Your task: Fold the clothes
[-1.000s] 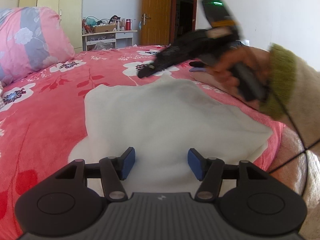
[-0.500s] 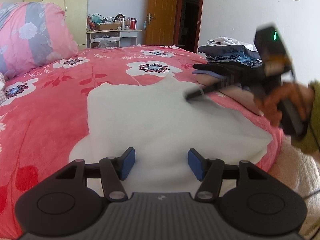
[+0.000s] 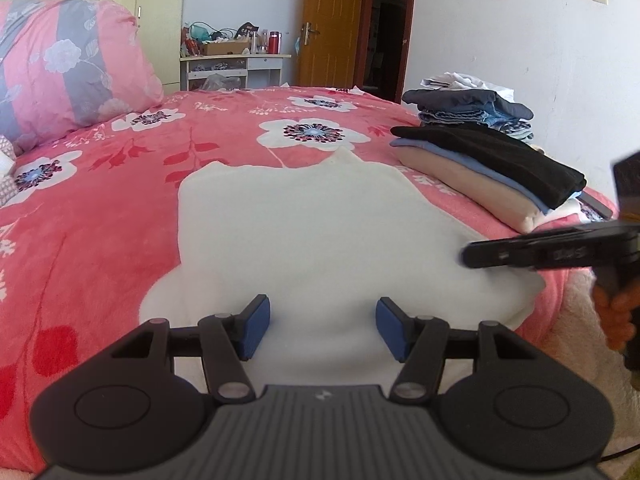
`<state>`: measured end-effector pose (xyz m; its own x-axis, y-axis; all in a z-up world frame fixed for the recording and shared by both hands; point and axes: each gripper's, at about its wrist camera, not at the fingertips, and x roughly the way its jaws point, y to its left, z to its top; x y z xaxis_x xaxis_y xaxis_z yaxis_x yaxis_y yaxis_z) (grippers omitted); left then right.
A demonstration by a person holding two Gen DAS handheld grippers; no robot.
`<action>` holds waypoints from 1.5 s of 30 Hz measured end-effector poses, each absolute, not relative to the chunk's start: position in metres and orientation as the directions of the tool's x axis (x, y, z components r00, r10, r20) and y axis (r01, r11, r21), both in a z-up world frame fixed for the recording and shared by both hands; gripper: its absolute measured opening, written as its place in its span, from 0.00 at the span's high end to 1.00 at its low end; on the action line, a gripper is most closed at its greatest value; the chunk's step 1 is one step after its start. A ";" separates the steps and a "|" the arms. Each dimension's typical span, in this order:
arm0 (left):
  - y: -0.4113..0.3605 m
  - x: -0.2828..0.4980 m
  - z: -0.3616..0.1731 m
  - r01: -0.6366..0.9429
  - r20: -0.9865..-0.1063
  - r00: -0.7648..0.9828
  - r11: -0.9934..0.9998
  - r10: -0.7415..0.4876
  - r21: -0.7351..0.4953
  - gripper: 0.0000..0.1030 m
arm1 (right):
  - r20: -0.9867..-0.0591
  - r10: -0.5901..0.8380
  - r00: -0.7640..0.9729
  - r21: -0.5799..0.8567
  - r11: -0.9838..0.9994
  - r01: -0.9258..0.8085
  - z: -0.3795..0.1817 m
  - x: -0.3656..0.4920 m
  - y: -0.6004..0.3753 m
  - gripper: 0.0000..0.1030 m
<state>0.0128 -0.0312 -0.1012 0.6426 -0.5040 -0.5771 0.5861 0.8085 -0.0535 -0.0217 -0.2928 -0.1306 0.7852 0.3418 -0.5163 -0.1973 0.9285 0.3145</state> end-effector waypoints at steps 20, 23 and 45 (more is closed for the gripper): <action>-0.046 -0.002 -0.095 0.535 -0.634 0.674 0.842 -0.380 0.064 0.41 | -0.538 0.316 0.782 0.289 0.940 -0.181 -0.139 -0.058 -0.267 0.88; -0.052 0.000 -0.093 0.512 -0.657 0.670 0.856 -0.345 0.073 0.41 | -0.537 0.305 0.787 0.256 0.947 -0.192 -0.134 -0.060 -0.264 0.88; -0.075 0.008 -0.084 0.436 -0.740 0.634 0.894 -0.226 0.101 0.33 | -0.497 0.245 0.832 0.142 0.969 -0.201 -0.116 -0.033 -0.255 0.85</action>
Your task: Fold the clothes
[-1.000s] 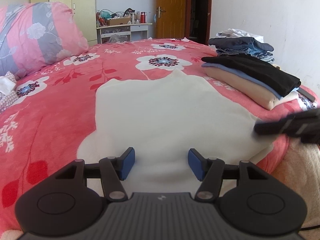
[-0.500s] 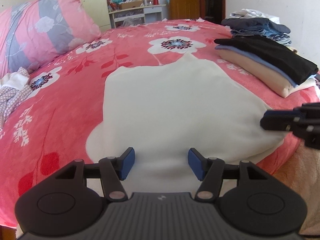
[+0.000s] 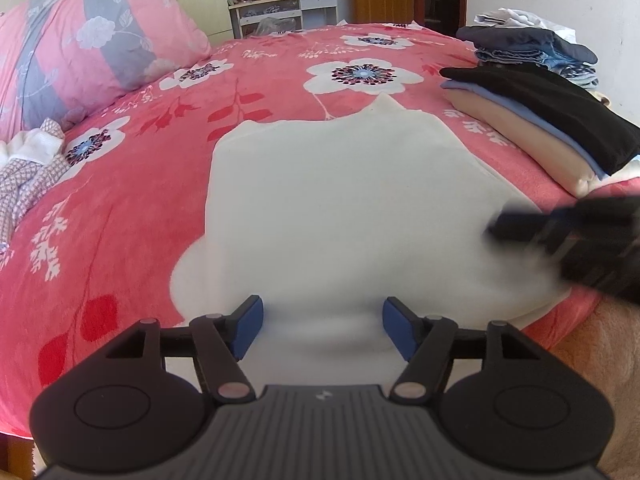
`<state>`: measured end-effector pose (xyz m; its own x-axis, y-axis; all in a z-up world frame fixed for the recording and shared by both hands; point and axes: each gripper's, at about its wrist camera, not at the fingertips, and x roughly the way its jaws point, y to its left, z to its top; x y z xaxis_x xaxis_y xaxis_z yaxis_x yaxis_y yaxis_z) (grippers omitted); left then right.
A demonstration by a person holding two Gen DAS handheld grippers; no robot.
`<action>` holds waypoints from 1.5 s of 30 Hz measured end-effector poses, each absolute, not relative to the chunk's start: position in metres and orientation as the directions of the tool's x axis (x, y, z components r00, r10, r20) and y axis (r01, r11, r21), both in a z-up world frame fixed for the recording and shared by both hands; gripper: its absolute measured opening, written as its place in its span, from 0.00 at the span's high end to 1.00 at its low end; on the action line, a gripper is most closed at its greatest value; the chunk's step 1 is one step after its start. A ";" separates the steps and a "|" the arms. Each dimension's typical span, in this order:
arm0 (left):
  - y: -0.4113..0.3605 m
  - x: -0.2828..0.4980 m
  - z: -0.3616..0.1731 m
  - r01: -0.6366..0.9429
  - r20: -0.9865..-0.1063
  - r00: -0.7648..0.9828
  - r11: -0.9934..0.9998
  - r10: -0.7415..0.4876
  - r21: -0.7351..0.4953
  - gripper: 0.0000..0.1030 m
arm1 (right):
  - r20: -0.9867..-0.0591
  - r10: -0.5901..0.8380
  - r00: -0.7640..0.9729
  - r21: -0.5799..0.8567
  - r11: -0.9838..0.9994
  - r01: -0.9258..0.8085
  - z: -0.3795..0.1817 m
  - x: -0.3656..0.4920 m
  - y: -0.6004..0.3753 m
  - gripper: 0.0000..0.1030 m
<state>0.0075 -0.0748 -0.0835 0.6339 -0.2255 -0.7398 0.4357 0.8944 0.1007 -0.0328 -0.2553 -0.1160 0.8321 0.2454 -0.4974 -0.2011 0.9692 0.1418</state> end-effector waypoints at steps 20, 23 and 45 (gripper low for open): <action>-0.079 0.008 -0.083 0.440 -0.748 0.631 0.889 -0.205 0.127 0.32 | -0.511 0.223 0.830 0.103 0.975 -0.198 -0.099 0.017 -0.249 0.83; -0.079 0.009 -0.082 0.442 -0.748 0.630 0.888 -0.207 0.127 0.32 | -0.522 0.208 0.827 0.087 0.978 -0.191 -0.102 0.026 -0.248 0.83; -0.081 0.008 -0.083 0.446 -0.751 0.628 0.885 -0.201 0.137 0.31 | -0.552 0.198 0.810 0.072 0.979 -0.190 -0.131 0.035 -0.244 0.76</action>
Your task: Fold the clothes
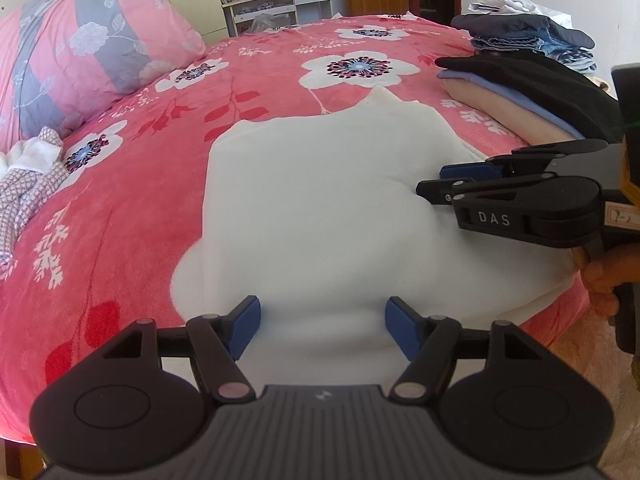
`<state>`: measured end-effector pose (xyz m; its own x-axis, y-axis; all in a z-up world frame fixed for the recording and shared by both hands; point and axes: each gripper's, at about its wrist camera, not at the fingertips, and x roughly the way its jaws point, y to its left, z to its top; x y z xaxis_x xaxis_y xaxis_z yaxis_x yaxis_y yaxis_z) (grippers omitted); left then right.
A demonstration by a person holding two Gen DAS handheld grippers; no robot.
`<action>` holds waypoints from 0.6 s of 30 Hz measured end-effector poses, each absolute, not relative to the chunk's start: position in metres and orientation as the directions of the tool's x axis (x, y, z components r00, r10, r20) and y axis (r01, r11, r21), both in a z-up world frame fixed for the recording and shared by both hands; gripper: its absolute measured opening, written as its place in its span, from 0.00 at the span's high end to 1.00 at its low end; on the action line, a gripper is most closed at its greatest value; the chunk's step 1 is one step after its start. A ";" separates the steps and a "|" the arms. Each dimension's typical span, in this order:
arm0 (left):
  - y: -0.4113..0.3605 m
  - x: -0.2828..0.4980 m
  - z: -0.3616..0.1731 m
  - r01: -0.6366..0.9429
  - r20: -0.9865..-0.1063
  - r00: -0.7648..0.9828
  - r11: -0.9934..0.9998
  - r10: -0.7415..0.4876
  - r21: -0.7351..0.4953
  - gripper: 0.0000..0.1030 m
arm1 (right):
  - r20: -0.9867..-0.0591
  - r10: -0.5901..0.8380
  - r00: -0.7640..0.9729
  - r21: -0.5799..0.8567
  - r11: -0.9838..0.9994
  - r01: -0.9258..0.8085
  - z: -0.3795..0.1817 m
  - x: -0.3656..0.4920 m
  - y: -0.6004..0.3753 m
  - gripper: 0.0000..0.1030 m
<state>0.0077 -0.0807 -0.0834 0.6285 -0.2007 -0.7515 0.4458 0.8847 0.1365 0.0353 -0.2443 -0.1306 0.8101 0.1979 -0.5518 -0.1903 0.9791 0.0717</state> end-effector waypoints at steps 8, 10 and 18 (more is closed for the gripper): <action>-0.083 0.008 -0.083 0.444 -0.754 0.629 0.884 -0.191 0.147 0.31 | -0.548 0.198 0.813 0.078 0.979 -0.187 -0.131 0.035 -0.245 0.76; -0.084 0.008 -0.084 0.442 -0.754 0.630 0.885 -0.187 0.149 0.31 | -0.547 0.198 0.813 0.078 0.979 -0.186 -0.131 0.035 -0.245 0.76; -0.059 0.008 -0.071 0.433 -0.706 0.653 0.900 -0.274 0.052 0.30 | -0.530 0.202 0.823 0.080 0.979 -0.189 -0.134 0.033 -0.246 0.76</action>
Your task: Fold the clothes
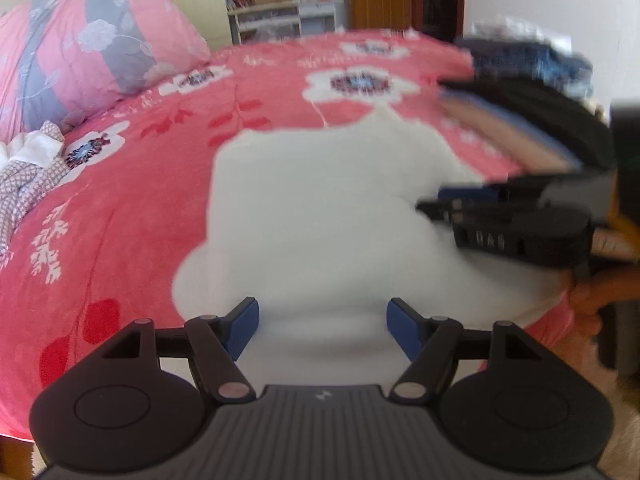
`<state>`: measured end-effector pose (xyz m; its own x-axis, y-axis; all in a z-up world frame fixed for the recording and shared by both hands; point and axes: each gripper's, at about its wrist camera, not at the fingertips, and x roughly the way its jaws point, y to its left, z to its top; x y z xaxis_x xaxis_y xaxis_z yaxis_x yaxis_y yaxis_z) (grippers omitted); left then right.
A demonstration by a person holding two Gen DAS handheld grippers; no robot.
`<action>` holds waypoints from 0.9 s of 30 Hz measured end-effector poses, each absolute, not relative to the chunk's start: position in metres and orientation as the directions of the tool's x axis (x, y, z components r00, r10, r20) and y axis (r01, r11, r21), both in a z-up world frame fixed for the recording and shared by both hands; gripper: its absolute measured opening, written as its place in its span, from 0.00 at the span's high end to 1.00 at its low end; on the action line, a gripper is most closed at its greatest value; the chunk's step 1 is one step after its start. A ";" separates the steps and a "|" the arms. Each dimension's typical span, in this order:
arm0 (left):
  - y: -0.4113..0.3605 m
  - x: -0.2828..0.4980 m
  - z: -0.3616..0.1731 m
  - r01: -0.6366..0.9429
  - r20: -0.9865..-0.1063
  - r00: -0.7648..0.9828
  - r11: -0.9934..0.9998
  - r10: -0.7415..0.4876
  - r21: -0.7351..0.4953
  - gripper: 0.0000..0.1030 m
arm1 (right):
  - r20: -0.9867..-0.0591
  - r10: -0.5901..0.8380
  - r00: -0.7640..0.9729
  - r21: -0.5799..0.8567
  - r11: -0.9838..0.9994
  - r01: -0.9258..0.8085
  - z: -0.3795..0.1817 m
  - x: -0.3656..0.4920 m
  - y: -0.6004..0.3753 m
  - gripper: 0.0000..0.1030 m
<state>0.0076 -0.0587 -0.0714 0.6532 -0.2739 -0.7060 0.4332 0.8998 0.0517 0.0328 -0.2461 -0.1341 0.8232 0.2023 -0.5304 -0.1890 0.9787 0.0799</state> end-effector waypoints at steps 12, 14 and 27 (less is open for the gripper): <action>0.042 0.102 -0.090 0.326 -0.647 0.516 0.827 -0.561 -0.457 0.30 | -0.382 0.296 0.876 0.352 0.922 -0.158 -0.101 0.017 -0.307 0.44; 0.047 0.115 -0.104 0.329 -0.627 0.469 0.782 -0.622 -0.530 0.30 | -0.403 0.292 0.868 0.419 0.901 -0.109 -0.104 0.020 -0.329 0.40; 0.042 0.188 -0.143 0.315 -0.530 0.332 0.621 -0.780 -0.717 0.35 | -0.511 0.474 0.717 0.683 0.730 0.005 -0.150 0.084 -0.362 0.30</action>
<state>0.1876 0.0423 -0.1434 0.3321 -0.7803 -0.5300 0.3149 0.6213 -0.7175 0.0840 -0.3619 -0.1499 0.7166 0.4744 -0.5114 0.0045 0.7300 0.6835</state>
